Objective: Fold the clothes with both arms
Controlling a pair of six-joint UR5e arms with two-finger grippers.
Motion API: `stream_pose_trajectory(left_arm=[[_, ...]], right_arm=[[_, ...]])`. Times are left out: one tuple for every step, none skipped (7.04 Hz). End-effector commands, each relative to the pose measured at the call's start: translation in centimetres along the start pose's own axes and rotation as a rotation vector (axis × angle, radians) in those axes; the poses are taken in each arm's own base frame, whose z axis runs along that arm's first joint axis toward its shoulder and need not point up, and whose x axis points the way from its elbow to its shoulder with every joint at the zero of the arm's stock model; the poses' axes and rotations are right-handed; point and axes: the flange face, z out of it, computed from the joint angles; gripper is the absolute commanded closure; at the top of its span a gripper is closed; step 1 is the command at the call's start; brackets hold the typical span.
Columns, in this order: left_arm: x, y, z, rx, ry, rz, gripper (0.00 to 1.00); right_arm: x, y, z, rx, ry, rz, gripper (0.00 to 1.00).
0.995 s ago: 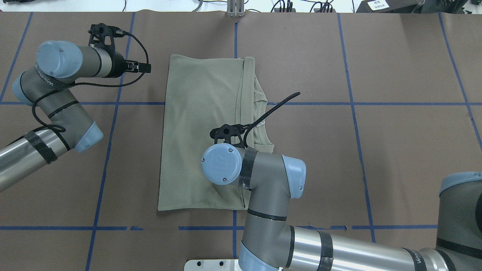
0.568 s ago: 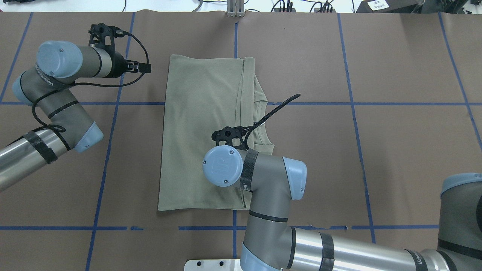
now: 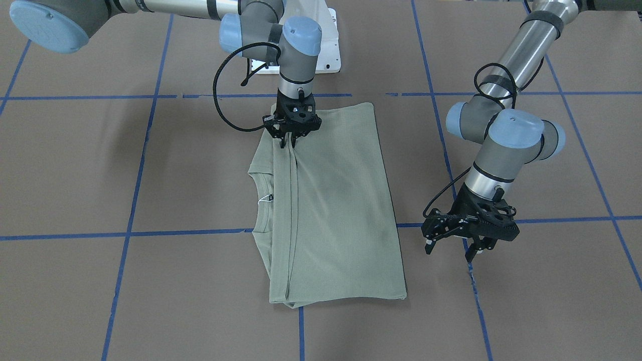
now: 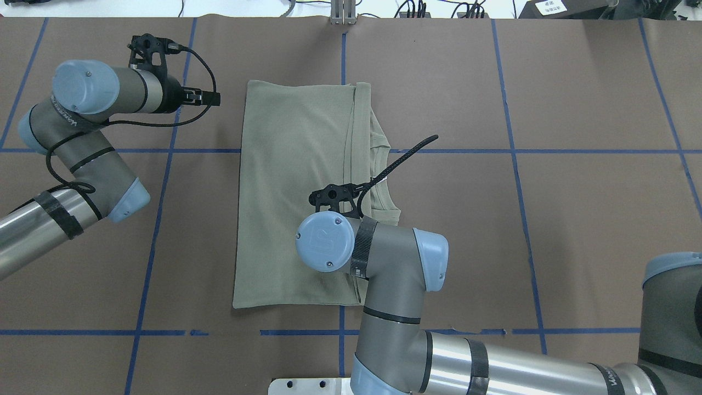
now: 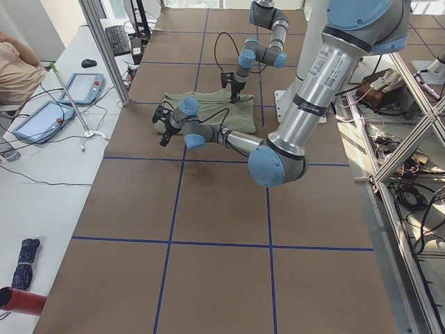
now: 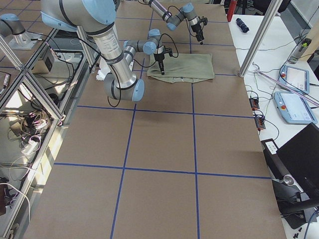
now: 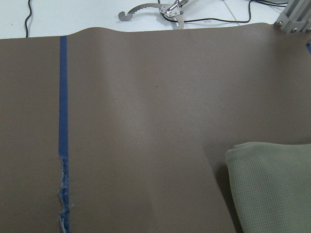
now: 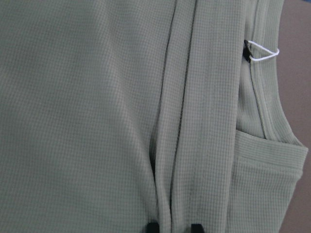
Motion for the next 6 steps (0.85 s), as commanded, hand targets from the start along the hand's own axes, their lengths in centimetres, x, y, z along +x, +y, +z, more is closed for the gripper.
stream_pose_trajectory(left_arm=[[0.08,0.23,0.12,-0.003,0.000,-0.002,0.00],[0.08,0.23,0.13,-0.003,0.000,-0.004,0.00],[0.15,0.31,0.16,-0.005,0.001,-0.005,0.00],[0.15,0.32,0.16,-0.005,0.001,-0.005,0.00],[0.15,0.32,0.16,-0.005,0.001,-0.005,0.00],[0.15,0.32,0.16,-0.005,0.001,-0.005,0.00]], right_arm=[[-0.05,-0.12,-0.60,0.005,-0.011,0.001,0.65],[-0.05,-0.13,-0.67,0.005,-0.012,0.001,0.70],[-0.06,-0.15,-0.82,0.008,-0.014,0.003,0.88],[0.02,-0.15,-0.74,0.010,-0.012,0.004,0.99],[0.02,-0.16,-0.74,0.011,-0.011,0.010,1.00],[-0.03,-0.22,-0.82,0.015,-0.012,0.020,1.00]])
